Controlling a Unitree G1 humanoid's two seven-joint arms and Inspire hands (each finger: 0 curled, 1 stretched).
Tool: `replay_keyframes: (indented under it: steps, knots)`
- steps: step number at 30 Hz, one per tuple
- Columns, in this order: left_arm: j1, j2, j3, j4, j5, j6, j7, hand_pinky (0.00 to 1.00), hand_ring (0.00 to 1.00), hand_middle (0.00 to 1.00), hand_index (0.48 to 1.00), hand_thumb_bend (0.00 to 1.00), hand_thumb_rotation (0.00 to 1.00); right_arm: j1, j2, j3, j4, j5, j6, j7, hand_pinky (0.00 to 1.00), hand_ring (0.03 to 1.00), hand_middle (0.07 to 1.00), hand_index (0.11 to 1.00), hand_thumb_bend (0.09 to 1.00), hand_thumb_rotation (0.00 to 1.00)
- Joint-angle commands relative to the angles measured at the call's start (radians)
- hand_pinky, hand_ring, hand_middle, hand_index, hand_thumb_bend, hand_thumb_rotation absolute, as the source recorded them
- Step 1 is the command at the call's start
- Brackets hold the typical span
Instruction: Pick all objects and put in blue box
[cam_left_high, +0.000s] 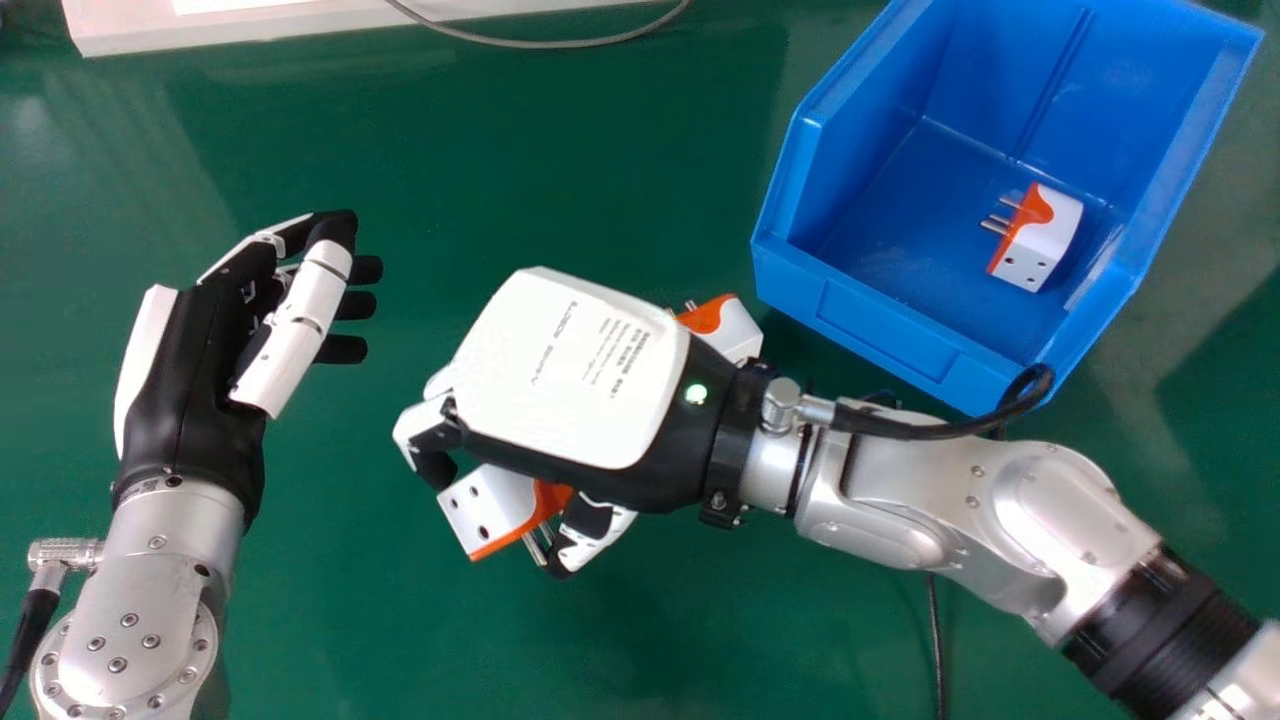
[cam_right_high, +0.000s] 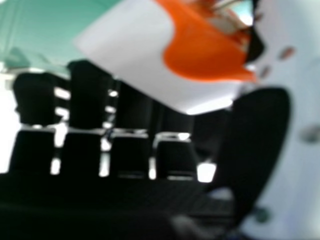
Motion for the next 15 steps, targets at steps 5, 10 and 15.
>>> replay_keyframes:
  steps: [5, 10, 15]
  knots:
    - [-0.017, 0.008, 0.013, 0.003, -0.005, -0.029, -0.003, 0.63, 0.71, 0.72, 0.764, 0.36, 0.69, 0.049, -0.018, -0.071, -0.106, 0.039, 0.023, 0.023, 0.37, 0.37, 0.443, 0.495, 0.504, 0.01]
    - [-0.021, 0.008, 0.016, 0.009, -0.006, -0.029, -0.005, 0.62, 0.71, 0.71, 0.763, 0.37, 0.69, 0.07, -0.031, -0.099, -0.143, 0.017, 0.028, 0.003, 0.36, 0.392, 0.473, 0.493, 0.502, 0.0]
    - [-0.028, 0.008, 0.018, 0.014, -0.006, -0.027, -0.004, 0.62, 0.71, 0.71, 0.762, 0.37, 0.69, 0.08, -0.041, -0.126, -0.159, 0.024, 0.023, 0.006, 0.35, 0.394, 0.487, 0.506, 0.499, 0.0]
